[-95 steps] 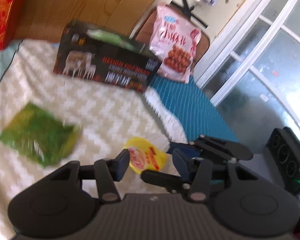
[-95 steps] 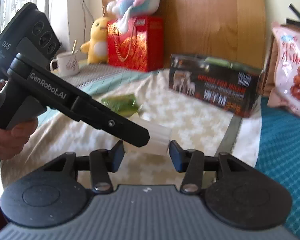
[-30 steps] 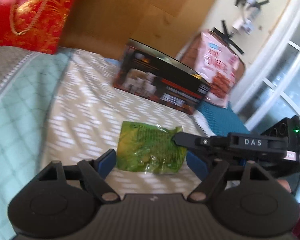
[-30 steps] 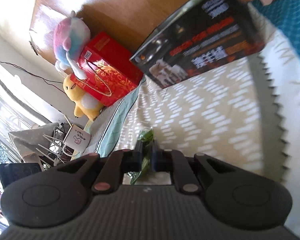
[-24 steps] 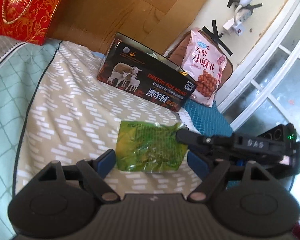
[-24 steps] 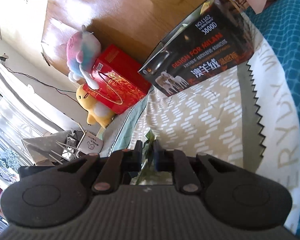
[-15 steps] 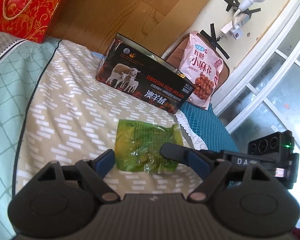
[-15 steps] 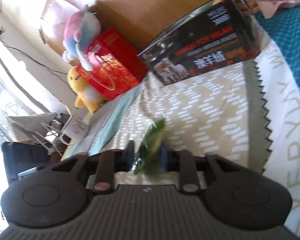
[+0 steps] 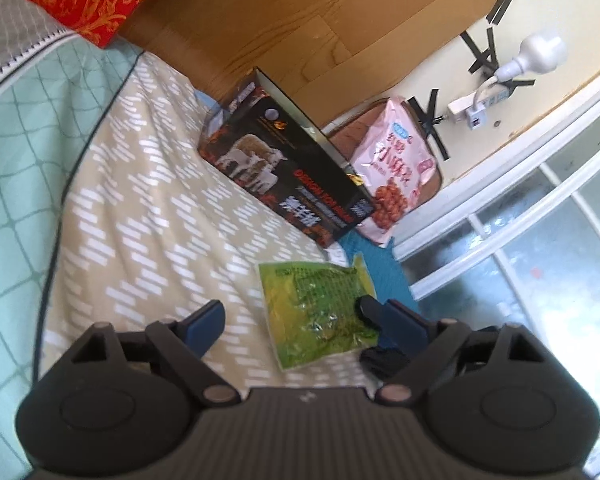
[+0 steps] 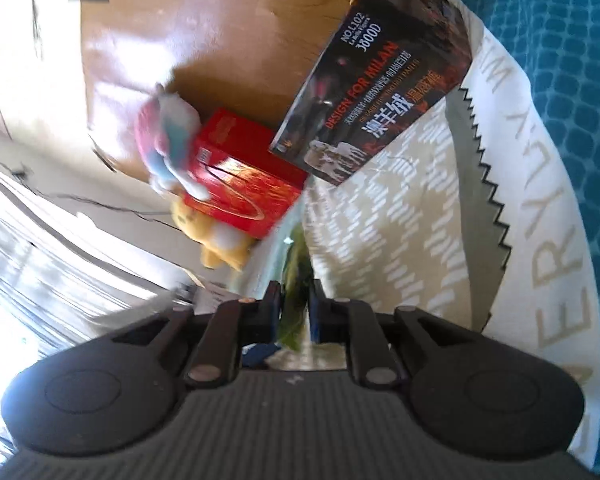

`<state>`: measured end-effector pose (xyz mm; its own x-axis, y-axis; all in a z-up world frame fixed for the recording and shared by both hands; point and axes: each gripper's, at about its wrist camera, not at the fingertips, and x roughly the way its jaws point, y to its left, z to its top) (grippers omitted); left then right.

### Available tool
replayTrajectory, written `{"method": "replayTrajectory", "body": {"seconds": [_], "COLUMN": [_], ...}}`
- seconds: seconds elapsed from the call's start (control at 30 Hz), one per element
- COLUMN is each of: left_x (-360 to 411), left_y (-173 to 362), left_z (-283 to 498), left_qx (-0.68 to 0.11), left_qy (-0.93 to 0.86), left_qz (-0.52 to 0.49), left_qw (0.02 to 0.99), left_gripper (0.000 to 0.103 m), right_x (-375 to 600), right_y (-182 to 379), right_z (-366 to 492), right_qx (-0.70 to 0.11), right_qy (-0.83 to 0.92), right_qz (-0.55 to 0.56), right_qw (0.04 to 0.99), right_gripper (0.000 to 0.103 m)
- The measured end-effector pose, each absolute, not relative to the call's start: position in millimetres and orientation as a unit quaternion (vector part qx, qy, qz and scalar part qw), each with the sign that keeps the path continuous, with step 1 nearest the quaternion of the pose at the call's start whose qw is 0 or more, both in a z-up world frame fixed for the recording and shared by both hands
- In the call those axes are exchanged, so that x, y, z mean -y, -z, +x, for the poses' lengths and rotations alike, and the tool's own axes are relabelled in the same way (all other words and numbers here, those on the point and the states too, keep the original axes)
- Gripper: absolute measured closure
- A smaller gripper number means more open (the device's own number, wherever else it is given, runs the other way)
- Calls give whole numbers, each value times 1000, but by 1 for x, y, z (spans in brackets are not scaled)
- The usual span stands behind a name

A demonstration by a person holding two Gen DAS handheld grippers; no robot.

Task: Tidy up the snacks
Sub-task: 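Carry the dark green bag with the left gripper into the black tin and release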

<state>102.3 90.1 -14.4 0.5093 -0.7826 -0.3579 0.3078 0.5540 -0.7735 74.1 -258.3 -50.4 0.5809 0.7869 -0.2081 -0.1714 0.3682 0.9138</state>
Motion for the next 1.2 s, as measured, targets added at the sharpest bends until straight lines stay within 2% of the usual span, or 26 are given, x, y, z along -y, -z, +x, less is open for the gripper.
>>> {"method": "replayTrajectory", "body": {"seconds": [0.2,0.27,0.33,0.4,0.6,0.8,0.87,0.97,1.07,1.13,1.2], "left_x": [-79,-73,-65,-57,-38,-17,-5,13,21,23,25], "left_y": [6,5,1,-9,-55,-79,-78,-69,-63,-65,-70], "left_z": [104,107,112,119,154,227,251,275,277,266,253], "left_qx": [-356,-361,-363,-359,-328,-324,-329,-339,-343,-329,-315], "left_qy": [355,358,367,375,356,309,289,246,226,222,207], "left_qz": [-338,-335,-328,-315,-249,-215,-198,-169,-162,-155,-140], "left_qw": [795,793,791,794,839,868,877,892,897,905,916], "left_gripper": [17,22,49,56,61,61,61,59,59,52,50], "right_x": [259,260,265,266,270,250,239,223,214,214,223], "right_y": [44,40,36,29,-7,-50,-57,-54,-44,-43,-42], "right_z": [71,73,76,79,110,159,177,199,203,191,173], "right_qx": [-316,-311,-305,-300,-273,-244,-227,-225,-221,-194,-169], "right_qy": [-346,-354,-361,-365,-355,-304,-273,-219,-177,-157,-151], "right_qz": [495,506,512,509,463,336,273,189,120,94,90], "right_qw": [732,723,718,719,765,857,894,930,952,964,970], "right_gripper": [87,87,87,87,87,85,80,72,69,67,67]}}
